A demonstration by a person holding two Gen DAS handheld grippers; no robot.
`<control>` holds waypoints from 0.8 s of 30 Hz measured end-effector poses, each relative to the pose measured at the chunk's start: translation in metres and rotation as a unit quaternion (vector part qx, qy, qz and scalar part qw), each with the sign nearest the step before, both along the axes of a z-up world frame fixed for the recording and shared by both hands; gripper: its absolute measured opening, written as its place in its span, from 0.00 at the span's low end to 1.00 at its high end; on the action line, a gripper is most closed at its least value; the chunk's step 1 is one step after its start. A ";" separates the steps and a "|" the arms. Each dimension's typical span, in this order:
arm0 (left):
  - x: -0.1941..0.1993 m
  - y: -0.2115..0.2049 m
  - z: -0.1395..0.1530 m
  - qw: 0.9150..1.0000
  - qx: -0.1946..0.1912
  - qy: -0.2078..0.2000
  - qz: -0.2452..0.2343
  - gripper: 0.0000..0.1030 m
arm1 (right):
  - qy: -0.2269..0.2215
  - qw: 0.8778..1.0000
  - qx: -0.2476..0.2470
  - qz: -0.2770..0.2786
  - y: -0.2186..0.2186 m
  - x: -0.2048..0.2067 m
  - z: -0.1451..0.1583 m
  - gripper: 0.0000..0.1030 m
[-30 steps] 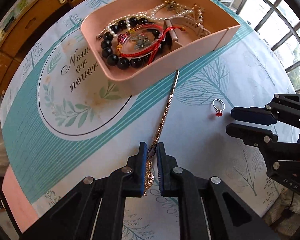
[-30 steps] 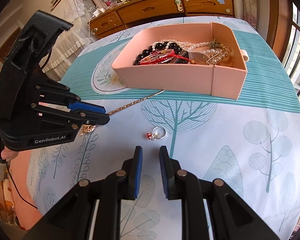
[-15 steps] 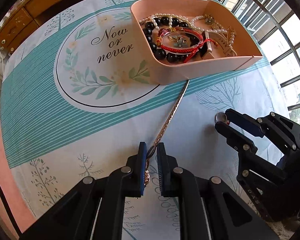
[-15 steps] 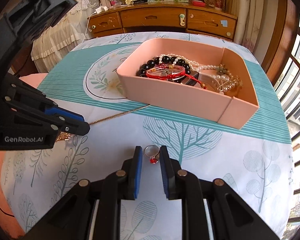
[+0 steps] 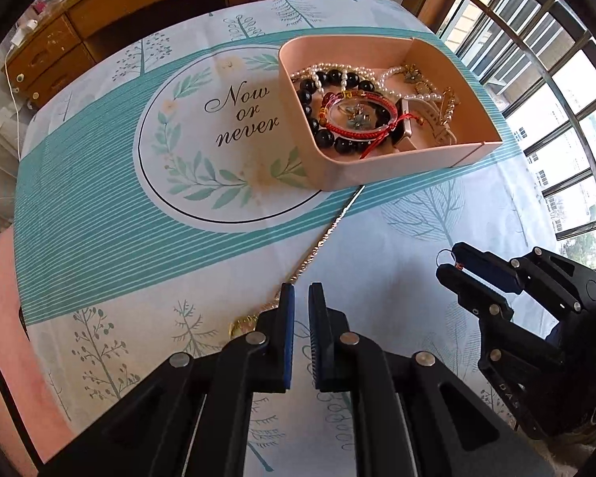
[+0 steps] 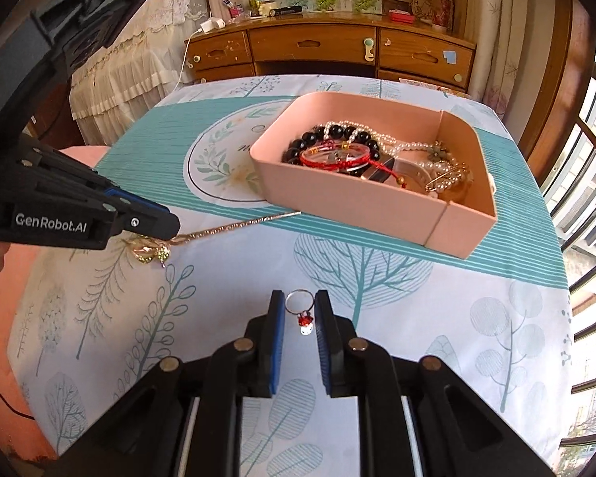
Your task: Organize jewelry
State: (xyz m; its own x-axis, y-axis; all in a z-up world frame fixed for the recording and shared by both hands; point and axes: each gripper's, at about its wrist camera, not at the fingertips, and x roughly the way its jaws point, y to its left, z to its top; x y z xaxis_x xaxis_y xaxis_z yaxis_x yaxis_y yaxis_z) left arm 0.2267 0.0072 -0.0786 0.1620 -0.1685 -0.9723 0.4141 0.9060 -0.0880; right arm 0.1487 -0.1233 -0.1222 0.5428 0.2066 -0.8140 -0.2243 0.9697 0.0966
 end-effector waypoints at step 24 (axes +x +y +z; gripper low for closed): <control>-0.009 0.019 -0.025 0.982 0.056 -0.043 -0.177 0.52 | 0.004 0.999 0.053 0.006 -0.014 -0.013 0.009 0.15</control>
